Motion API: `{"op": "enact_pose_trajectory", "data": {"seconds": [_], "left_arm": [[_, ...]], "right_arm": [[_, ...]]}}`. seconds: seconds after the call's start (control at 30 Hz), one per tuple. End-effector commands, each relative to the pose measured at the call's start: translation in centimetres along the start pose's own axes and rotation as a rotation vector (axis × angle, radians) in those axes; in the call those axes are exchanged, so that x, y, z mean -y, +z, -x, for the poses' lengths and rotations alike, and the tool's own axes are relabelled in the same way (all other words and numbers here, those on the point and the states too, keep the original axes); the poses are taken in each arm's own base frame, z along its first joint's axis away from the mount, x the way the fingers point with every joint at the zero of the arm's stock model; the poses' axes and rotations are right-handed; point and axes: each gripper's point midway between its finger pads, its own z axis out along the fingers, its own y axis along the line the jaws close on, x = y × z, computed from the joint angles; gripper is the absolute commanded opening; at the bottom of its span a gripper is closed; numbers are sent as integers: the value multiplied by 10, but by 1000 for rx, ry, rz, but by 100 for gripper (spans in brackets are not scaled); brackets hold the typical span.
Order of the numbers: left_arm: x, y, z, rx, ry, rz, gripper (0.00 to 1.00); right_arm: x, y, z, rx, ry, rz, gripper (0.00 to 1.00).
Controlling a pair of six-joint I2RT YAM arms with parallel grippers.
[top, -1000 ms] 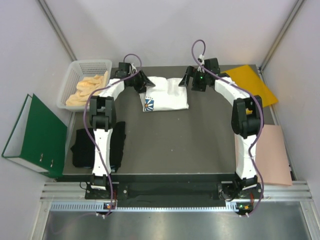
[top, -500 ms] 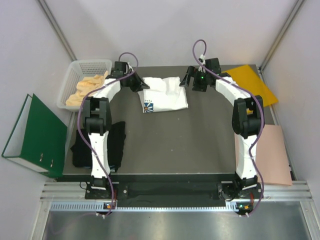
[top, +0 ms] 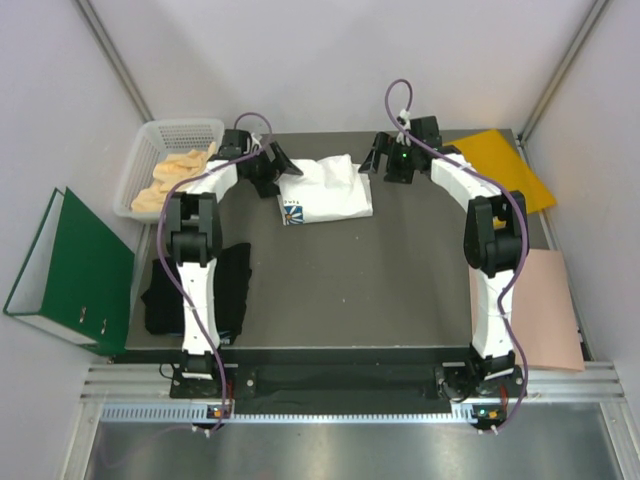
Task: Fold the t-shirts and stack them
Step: Smooth out wrinkles on the folded tshirt
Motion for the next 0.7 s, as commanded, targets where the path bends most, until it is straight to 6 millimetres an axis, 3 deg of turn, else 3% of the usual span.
{"op": "enact_pose_trajectory", "data": {"seconds": [0.0, 0.07, 0.1, 0.13, 0.2, 0.27, 0.3, 0.4, 0.5, 0.67], "left_arm": [[32, -37, 22, 74, 90, -30, 99], [38, -53, 28, 105, 106, -23, 99], [37, -56, 26, 107, 106, -14, 99], [35, -60, 25, 104, 99, 1, 99], [35, -64, 23, 101, 109, 11, 99], [31, -65, 17, 77, 100, 26, 99], [29, -65, 16, 75, 97, 35, 99], [22, -65, 11, 65, 94, 57, 99], [14, -59, 5, 38, 75, 64, 99], [5, -47, -3, -5, 49, 54, 99]], "right_arm": [[-32, -5, 11, 24, -70, 62, 82], [-41, 3, 9, 13, -87, 94, 45], [-52, 5, 13, 18, -94, 106, 14], [-49, 14, 10, 6, -84, 100, 12], [-56, 20, 15, 8, -81, 106, 18], [-47, 33, 11, -6, -59, 94, 23], [-48, 36, 14, -1, -58, 97, 35], [-38, 48, 13, -8, -54, 77, 48], [-29, 56, 9, -17, -53, 53, 55], [-19, 60, 5, -16, -63, 27, 58]]}}
